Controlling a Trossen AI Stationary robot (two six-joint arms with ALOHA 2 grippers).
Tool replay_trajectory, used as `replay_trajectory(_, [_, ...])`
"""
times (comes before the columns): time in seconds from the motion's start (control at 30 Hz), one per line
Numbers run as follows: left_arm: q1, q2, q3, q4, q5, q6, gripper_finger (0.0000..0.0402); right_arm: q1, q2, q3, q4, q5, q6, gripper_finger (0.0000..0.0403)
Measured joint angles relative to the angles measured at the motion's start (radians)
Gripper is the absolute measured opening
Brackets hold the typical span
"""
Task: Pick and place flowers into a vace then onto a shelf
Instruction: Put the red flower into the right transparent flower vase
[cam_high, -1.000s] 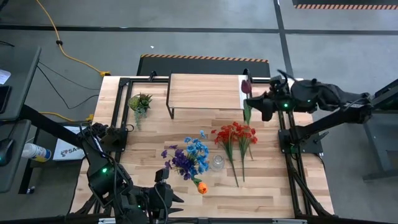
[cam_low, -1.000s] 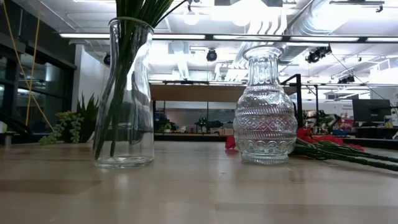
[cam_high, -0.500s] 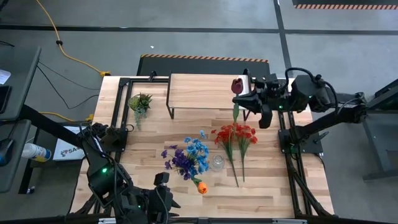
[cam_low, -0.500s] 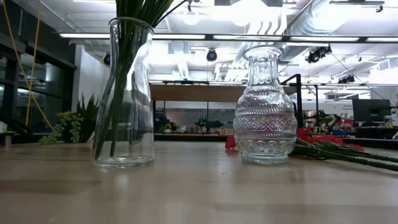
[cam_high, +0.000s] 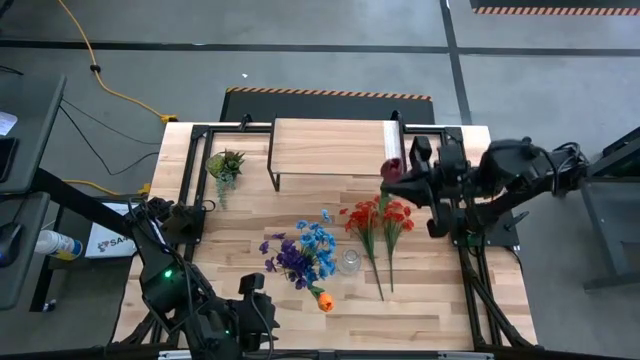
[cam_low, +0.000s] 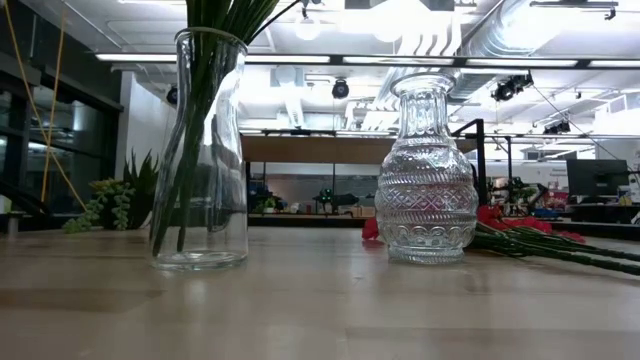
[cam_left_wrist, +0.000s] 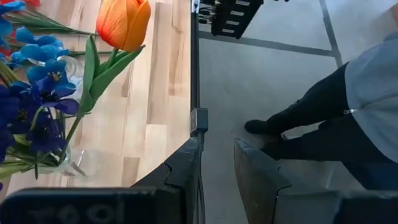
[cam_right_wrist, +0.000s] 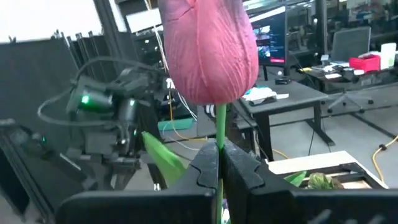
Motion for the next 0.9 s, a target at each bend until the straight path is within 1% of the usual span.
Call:
replay_trajectory(0.2, [0.0,0.0,0.0,0.001,-0.004,-0.011,0.0134,0.126,0.044,0.0,0.01,0.088,-0.059,0.0])
replay_trajectory(0.3, [0.0,0.0,0.0,0.006,-0.004,-0.011,0.0134,0.184,0.064,0.0,0.013,0.151,-0.096,0.0])
replay_trajectory(0.6, [0.0,0.0,0.0,0.006,-0.005,-0.011,0.0134,0.322,0.084,-0.001,0.026,0.44,-0.242,0.0])
replay_trajectory(0.7, [0.0,0.0,0.0,0.006,-0.005,-0.011,0.0134,0.356,0.082,-0.001,0.076,0.516,-0.302,0.0])
replay_trajectory(0.83, [0.0,0.0,0.0,0.008,-0.006,-0.011,0.0134,0.4,0.077,-0.001,0.178,0.577,-0.415,0.0])
replay_trajectory(0.9, [0.0,0.0,0.0,0.008,-0.006,-0.011,0.0134,0.422,0.072,-0.001,0.199,0.617,-0.458,0.0])
